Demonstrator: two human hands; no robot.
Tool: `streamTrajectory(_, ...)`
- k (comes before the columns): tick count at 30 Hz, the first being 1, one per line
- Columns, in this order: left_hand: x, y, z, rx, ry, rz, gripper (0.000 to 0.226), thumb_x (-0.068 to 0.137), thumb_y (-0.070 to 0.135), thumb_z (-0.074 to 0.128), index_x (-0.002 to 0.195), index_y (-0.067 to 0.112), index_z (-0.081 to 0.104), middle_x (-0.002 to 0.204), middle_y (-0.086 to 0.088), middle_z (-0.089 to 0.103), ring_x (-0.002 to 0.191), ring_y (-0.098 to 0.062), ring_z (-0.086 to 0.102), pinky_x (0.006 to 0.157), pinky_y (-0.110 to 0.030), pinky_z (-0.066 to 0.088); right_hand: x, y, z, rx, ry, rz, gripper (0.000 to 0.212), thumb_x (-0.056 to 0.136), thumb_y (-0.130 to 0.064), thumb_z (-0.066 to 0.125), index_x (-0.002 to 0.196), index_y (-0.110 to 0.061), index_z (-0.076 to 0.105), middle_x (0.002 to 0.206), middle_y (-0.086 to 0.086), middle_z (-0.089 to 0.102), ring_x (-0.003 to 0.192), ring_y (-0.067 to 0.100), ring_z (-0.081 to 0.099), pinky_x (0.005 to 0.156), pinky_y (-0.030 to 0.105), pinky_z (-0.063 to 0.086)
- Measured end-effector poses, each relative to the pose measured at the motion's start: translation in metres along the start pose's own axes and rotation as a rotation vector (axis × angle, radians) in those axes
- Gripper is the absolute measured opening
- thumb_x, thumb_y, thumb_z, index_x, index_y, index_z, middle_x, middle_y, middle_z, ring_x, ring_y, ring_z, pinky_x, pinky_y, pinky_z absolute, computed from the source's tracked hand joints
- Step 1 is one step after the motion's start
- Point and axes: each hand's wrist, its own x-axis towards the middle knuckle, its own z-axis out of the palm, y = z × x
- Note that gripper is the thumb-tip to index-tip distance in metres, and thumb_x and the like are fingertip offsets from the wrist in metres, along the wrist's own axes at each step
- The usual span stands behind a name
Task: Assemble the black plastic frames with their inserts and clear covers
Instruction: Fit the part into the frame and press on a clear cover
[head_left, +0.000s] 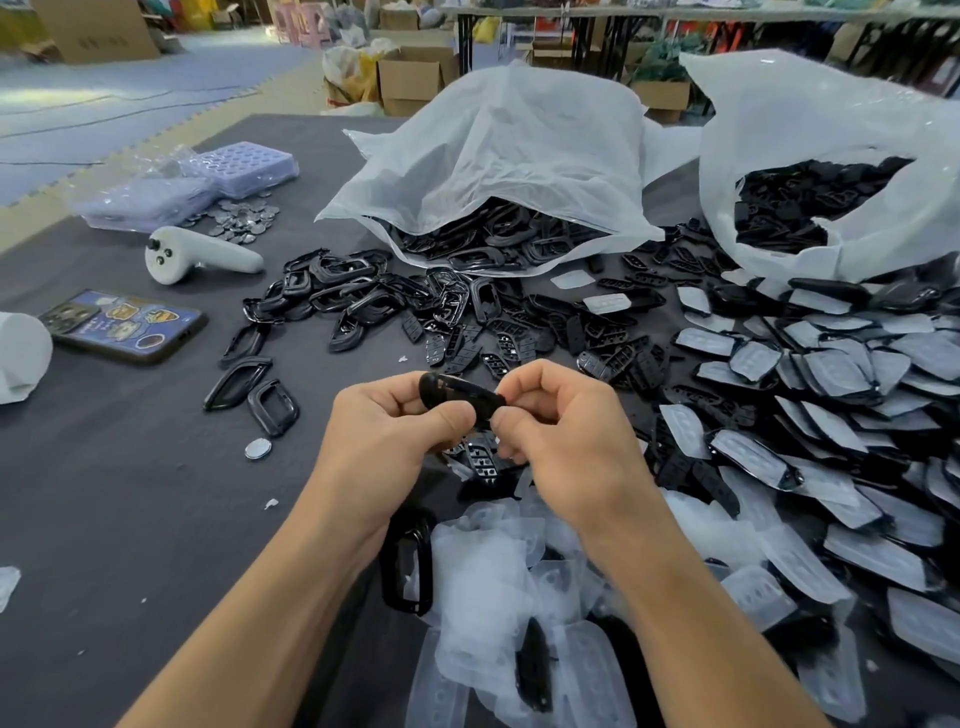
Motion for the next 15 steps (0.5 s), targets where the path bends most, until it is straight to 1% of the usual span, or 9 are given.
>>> streamTrajectory(2,0.0036,-0.0016,0.0004,0.009,0.025,-0.022,0.029,0.086,-0.008,0.073,0.081,0.019,0.084,0.082,-0.014,0.078,0.077,-0.025,0.066,0.084,-0.04,0.054,-0.0008,0.0026,0.0026,-0.015,0.042,-0.004,0.018,0.085,-0.007,0.073,0.084,-0.025,0.068,0.073,-0.004,0.074,0.07,0.018,0.071,0.076,0.051,0.06)
streamTrajectory(4,0.0049,-0.003,0.0011,0.02,0.044,-0.053,0.034,0.089,-0.009,0.07,0.077,0.02,0.082,0.076,-0.014,0.073,0.074,-0.027,0.063,0.082,-0.043,0.052,-0.0025,0.0039,0.0042,-0.038,0.104,-0.012,0.018,0.079,-0.014,0.078,0.085,-0.029,0.069,0.078,-0.01,0.075,0.072,0.014,0.073,0.075,0.046,0.063)
streamTrajectory(6,0.0028,-0.0051,0.0032,0.046,0.026,-0.08,0.027,0.09,-0.006,0.07,0.08,0.017,0.081,0.075,-0.016,0.069,0.074,-0.028,0.06,0.079,-0.046,0.049,-0.0033,0.0031,0.0038,-0.075,0.105,-0.024,0.017,0.078,-0.014,0.08,0.082,-0.028,0.071,0.074,-0.011,0.076,0.068,0.012,0.074,0.072,0.043,0.064)
streamTrajectory(8,0.0007,-0.0067,0.0024,0.055,0.0,-0.094,0.016,0.09,-0.003,0.072,0.084,0.01,0.079,0.074,-0.017,0.067,0.072,-0.028,0.058,0.076,-0.045,0.049,-0.0032,0.0014,0.0015,-0.077,0.082,-0.013,0.015,0.08,-0.011,0.079,0.08,-0.026,0.074,0.07,-0.008,0.076,0.064,0.015,0.074,0.071,0.044,0.064)
streamTrajectory(10,-0.0006,-0.0058,0.0006,0.035,-0.016,-0.09,0.009,0.089,0.0,0.074,0.086,0.007,0.079,0.071,-0.016,0.066,0.068,-0.026,0.056,0.07,-0.039,0.049,-0.0019,0.0005,-0.0007,-0.027,0.069,0.015,0.014,0.081,-0.01,0.078,0.081,-0.023,0.076,0.07,-0.004,0.076,0.062,0.017,0.073,0.072,0.045,0.064)
streamTrajectory(12,-0.001,-0.0026,-0.0002,-0.019,-0.036,-0.102,0.004,0.084,0.004,0.078,0.085,0.008,0.08,0.07,-0.012,0.066,0.063,-0.022,0.055,0.065,-0.031,0.049,-0.0008,-0.0003,-0.0016,0.045,0.073,0.043,0.016,0.082,-0.007,0.078,0.084,-0.022,0.077,0.069,-0.001,0.075,0.057,0.014,0.068,0.071,0.044,0.064)
streamTrajectory(13,-0.0011,-0.0007,-0.0006,-0.061,-0.051,-0.124,0.006,0.079,0.009,0.081,0.084,0.009,0.082,0.072,-0.011,0.069,0.061,-0.017,0.057,0.063,-0.026,0.051,-0.0005,-0.0008,-0.002,0.084,0.076,0.051,0.019,0.082,-0.005,0.078,0.088,-0.023,0.077,0.068,-0.001,0.074,0.056,0.012,0.066,0.07,0.041,0.063)
streamTrajectory(15,-0.0006,0.0017,-0.0026,-0.142,-0.091,-0.172,0.021,0.065,0.022,0.081,0.083,0.01,0.084,0.076,-0.01,0.074,0.058,-0.01,0.062,0.06,-0.018,0.055,0.0,-0.0013,-0.0033,0.14,0.064,0.053,0.029,0.082,-0.003,0.078,0.099,-0.026,0.075,0.065,0.0,0.072,0.055,0.01,0.064,0.068,0.035,0.06)
